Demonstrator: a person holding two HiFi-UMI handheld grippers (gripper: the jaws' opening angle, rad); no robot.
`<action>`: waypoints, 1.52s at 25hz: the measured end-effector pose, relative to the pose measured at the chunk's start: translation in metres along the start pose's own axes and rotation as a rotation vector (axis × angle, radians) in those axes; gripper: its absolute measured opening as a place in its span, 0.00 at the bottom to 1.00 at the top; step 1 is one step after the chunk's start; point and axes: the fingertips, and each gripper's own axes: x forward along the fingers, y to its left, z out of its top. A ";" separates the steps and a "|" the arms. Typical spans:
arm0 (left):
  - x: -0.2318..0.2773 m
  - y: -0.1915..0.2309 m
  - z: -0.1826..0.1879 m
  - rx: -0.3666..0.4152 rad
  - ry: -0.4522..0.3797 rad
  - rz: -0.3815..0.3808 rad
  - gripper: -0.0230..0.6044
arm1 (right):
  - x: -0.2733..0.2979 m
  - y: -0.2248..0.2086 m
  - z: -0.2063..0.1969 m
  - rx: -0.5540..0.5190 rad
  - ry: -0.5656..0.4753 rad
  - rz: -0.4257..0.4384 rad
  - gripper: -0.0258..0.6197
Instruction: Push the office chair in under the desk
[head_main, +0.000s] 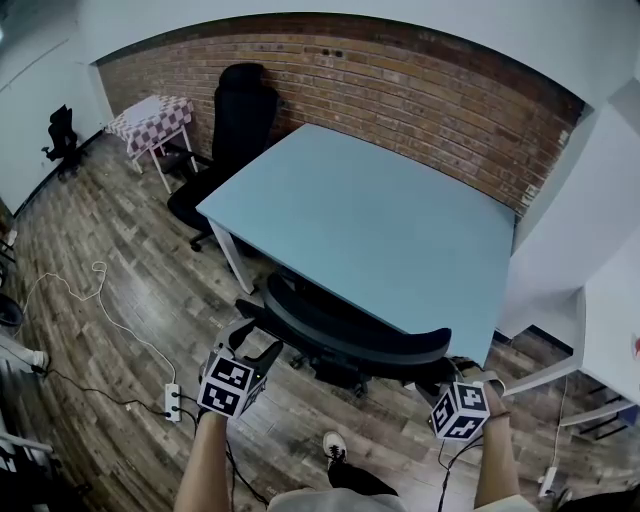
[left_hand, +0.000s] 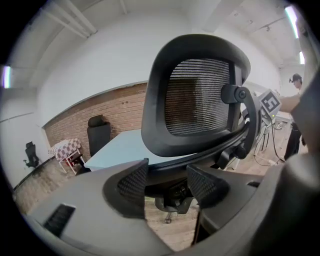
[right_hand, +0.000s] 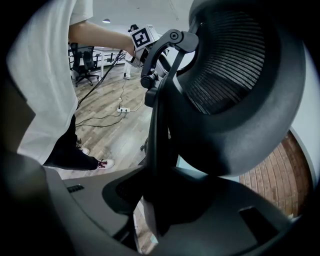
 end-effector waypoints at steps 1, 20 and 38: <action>0.004 0.003 0.002 -0.002 0.001 0.001 0.46 | 0.002 -0.003 0.000 0.001 -0.003 0.001 0.28; 0.072 0.062 0.021 -0.141 -0.022 0.082 0.36 | 0.033 -0.043 0.032 0.052 -0.127 0.031 0.29; 0.079 0.078 0.023 -0.229 -0.061 0.191 0.36 | 0.040 -0.054 0.046 0.053 -0.107 -0.103 0.30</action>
